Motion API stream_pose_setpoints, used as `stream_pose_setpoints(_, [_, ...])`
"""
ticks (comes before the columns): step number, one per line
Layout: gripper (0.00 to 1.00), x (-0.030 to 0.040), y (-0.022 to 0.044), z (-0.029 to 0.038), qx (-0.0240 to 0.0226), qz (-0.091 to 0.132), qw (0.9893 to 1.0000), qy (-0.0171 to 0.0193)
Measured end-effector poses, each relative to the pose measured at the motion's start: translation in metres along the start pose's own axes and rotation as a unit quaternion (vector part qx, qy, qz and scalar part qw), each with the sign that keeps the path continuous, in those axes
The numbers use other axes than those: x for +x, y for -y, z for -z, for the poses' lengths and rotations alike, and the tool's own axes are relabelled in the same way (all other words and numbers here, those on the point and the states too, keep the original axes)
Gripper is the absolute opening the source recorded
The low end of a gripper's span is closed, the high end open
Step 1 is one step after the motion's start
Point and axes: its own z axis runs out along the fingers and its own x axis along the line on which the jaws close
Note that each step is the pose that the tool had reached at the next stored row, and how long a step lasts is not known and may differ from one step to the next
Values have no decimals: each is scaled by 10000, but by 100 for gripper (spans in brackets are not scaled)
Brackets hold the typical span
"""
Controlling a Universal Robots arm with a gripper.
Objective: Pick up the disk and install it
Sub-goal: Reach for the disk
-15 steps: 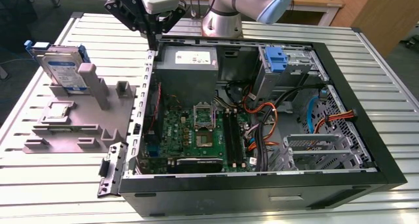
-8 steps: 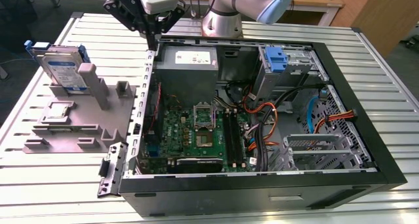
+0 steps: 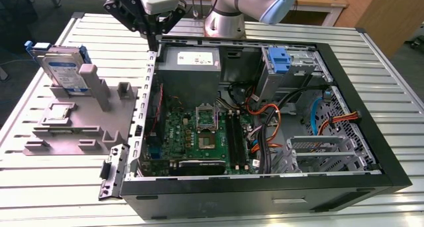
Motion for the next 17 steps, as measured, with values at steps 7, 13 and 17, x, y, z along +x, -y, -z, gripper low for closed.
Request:
stream_pose_setpoints(7, [10,13,1,-2,0,0,10000,0])
stream_pose_setpoints(13, [10,24,2,-3,0,0,10000,0])
stream_pose_setpoints(17, [10,33,3,-4,0,0,10000,0])
